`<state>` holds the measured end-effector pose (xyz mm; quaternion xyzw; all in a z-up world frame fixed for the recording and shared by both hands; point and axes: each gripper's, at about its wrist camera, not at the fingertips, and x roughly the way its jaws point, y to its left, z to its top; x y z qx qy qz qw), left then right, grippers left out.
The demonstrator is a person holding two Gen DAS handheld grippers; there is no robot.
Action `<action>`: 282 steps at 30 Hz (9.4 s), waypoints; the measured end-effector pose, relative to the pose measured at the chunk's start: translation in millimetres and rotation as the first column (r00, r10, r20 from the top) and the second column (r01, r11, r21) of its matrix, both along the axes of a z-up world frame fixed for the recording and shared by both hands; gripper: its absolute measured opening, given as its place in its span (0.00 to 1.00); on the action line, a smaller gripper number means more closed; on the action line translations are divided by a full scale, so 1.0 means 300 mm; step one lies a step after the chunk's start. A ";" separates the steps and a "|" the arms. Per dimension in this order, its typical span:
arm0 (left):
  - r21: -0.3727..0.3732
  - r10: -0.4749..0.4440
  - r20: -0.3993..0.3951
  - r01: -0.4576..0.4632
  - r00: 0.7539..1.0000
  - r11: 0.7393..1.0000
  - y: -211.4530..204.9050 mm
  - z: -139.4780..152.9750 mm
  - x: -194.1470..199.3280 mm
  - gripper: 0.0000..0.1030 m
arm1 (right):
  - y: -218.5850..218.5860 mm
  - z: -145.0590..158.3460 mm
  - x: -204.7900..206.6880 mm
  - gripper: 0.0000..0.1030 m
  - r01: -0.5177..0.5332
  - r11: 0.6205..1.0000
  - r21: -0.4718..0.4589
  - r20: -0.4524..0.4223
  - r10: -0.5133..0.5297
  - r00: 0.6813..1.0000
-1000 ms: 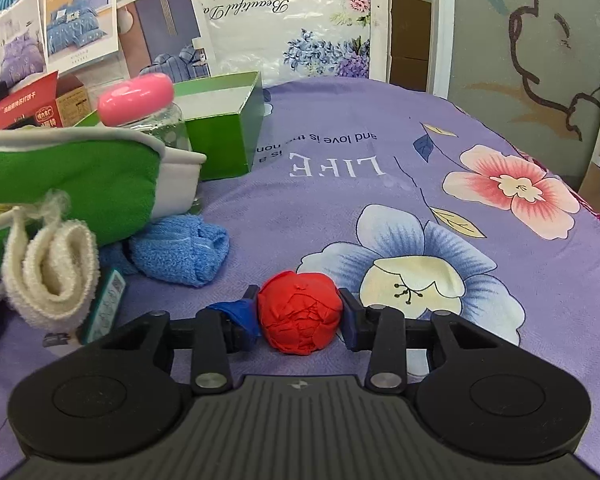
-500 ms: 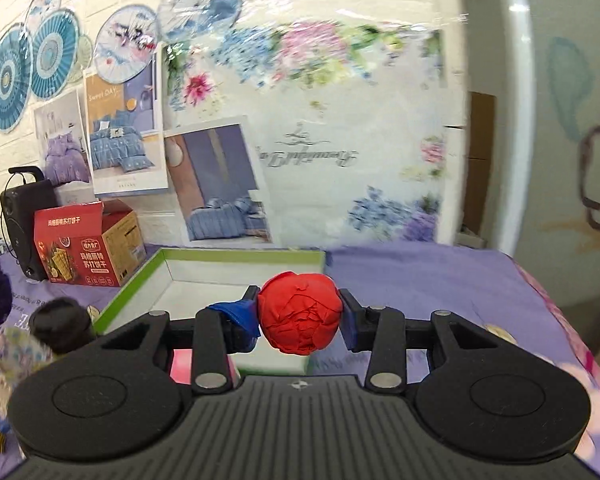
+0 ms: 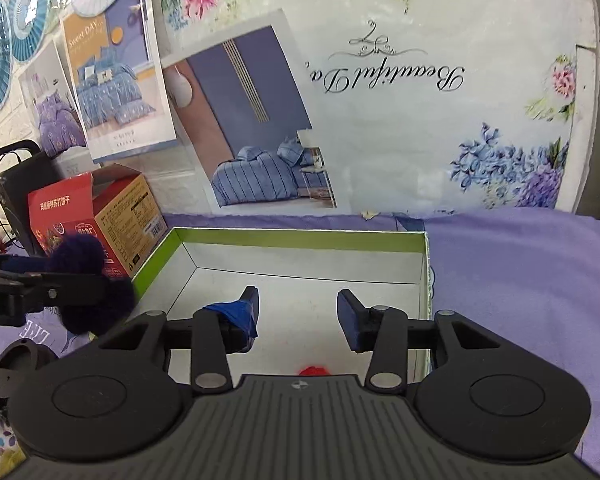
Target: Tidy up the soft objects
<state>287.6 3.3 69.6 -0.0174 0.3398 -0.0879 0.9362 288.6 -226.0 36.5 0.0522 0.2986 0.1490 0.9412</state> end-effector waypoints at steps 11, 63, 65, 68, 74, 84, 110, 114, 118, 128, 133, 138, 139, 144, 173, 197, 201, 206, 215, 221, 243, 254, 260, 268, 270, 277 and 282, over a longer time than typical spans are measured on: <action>0.040 -0.009 0.140 0.004 0.990 0.999 0.031 0.082 -0.160 0.93 | -0.051 0.100 -0.212 0.29 0.013 1.000 0.014 0.125 -0.014 0.992; 0.166 -0.199 -0.042 0.203 0.979 0.965 0.361 -0.388 -0.809 0.95 | 0.329 -0.026 -0.770 0.36 -0.053 0.998 -0.042 0.074 0.056 0.996; 0.161 -0.195 -0.051 0.201 0.980 0.966 0.370 -0.397 -0.809 0.95 | 0.349 -0.027 -0.771 0.36 -0.058 0.996 -0.072 0.063 0.063 0.996; 0.139 -0.185 -0.060 0.192 0.981 0.971 0.396 -0.400 -0.814 0.95 | 0.289 0.016 -0.842 0.36 -0.031 0.998 -0.058 0.120 0.038 0.992; 0.059 -0.198 -0.052 0.201 0.979 0.978 0.404 -0.359 -0.836 0.95 | -0.019 0.064 -0.960 0.38 0.268 0.963 0.007 0.113 -0.267 0.957; 0.013 -0.316 0.041 0.316 0.948 0.949 0.169 -0.227 -0.843 0.95 | -0.063 0.018 -0.906 0.40 0.195 0.968 0.159 0.033 -0.202 0.979; -0.379 -0.071 -0.349 -0.071 0.934 0.922 0.108 -0.244 -0.458 0.97 | 0.336 -0.114 -0.627 0.48 -0.239 0.948 -0.209 -0.044 0.235 0.971; -0.359 -0.071 -0.379 -0.075 0.923 0.930 0.096 -0.274 -0.436 0.97 | 0.357 -0.134 -0.614 0.51 -0.249 0.936 -0.249 -0.066 0.240 0.968; -0.359 -0.081 -0.380 -0.067 0.921 0.931 0.096 -0.282 -0.435 0.84 | 0.383 -0.145 -0.625 0.46 -0.262 0.915 -0.308 -0.034 0.264 0.964; -0.372 -0.189 -0.237 0.091 0.953 0.924 0.064 -0.148 -0.516 0.42 | 0.312 -0.043 -0.687 0.14 -0.189 0.953 -0.235 0.094 0.216 0.972; -0.363 -0.231 -0.207 0.144 0.951 0.921 0.015 -0.118 -0.532 0.40 | 0.322 -0.031 -0.715 0.14 -0.201 0.952 -0.232 0.127 0.234 0.964; -0.393 -0.154 -0.235 0.051 0.960 0.918 0.074 -0.169 -0.537 0.71 | 0.272 -0.030 -0.685 0.24 -0.149 0.979 -0.139 0.090 0.162 0.983; -0.407 -0.142 -0.246 0.031 0.959 0.913 0.088 -0.175 -0.530 0.72 | 0.278 -0.029 -0.678 0.25 -0.139 0.977 -0.163 0.073 0.153 0.986; -0.409 -0.103 -0.303 -0.032 0.947 0.912 0.110 -0.189 -0.475 0.72 | 0.323 -0.016 -0.652 0.30 -0.203 0.925 -0.322 0.011 0.218 0.976; -0.494 -0.165 -0.362 -0.038 0.917 0.869 0.090 -0.285 -0.370 0.38 | 0.355 -0.118 -0.606 0.26 -0.101 0.949 -0.299 0.038 0.117 0.992; -0.241 -0.114 -0.213 0.061 0.970 0.969 0.143 -0.177 -0.597 0.67 | 0.182 0.049 -0.799 0.36 -0.059 0.930 -0.363 0.031 0.075 0.997; -0.249 -0.075 -0.255 0.010 0.964 0.968 0.155 -0.218 -0.609 0.67 | 0.321 -0.036 -0.860 0.37 -0.240 0.868 -0.434 0.007 0.269 0.963; -0.215 -0.050 -0.250 -0.005 0.967 0.977 0.184 -0.223 -0.634 0.67 | 0.362 -0.162 -0.909 0.38 -0.285 0.738 -0.612 -0.080 0.301 0.950; -0.195 -0.131 -0.273 0.078 0.953 0.978 0.094 -0.248 -0.647 0.68 | -0.012 -0.113 -0.977 0.41 -0.123 0.907 -0.403 -0.161 0.062 0.985; -0.205 -0.230 -0.272 0.178 0.934 0.962 -0.008 -0.246 -0.679 0.69 | -0.165 -0.015 -1.099 0.42 -0.013 0.986 -0.166 -0.084 -0.001 0.996; -0.103 -0.504 -0.250 0.495 0.827 0.863 -0.302 -0.195 -0.803 0.72 | -0.348 -0.117 -0.928 0.43 0.167 0.986 0.003 -0.152 -0.164 0.975; -0.091 -0.425 -0.242 0.415 0.872 0.905 -0.202 -0.201 -0.783 0.72 | -0.042 -0.093 -0.788 0.44 -0.107 0.976 -0.189 -0.153 0.078 0.985; -0.114 -0.442 -0.259 0.427 0.859 0.897 -0.195 -0.225 -0.762 0.72 | -0.212 -0.144 -0.924 0.46 -0.003 0.974 -0.228 -0.279 -0.062 0.958; -0.116 -0.460 -0.250 0.445 0.852 0.888 -0.217 -0.217 -0.768 0.72 | -0.283 -0.099 -0.977 0.47 0.103 0.980 -0.169 -0.155 -0.130 0.979; -0.117 -0.463 -0.260 0.448 0.847 0.886 -0.217 -0.222 -0.772 0.73 | -0.267 -0.107 -0.936 0.47 0.074 0.980 -0.184 -0.153 -0.102 0.983; -0.087 -0.403 -0.287 0.395 0.869 0.914 -0.152 -0.250 -0.775 0.73 | -0.305 -0.221 -0.829 0.49 0.090 0.962 -0.258 -0.244 -0.155 0.957; -0.085 -0.374 -0.323 0.367 0.869 0.926 -0.112 -0.284 -0.752 0.73 | -0.342 -0.236 -0.839 0.52 0.153 0.951 -0.269 -0.191 -0.208 0.959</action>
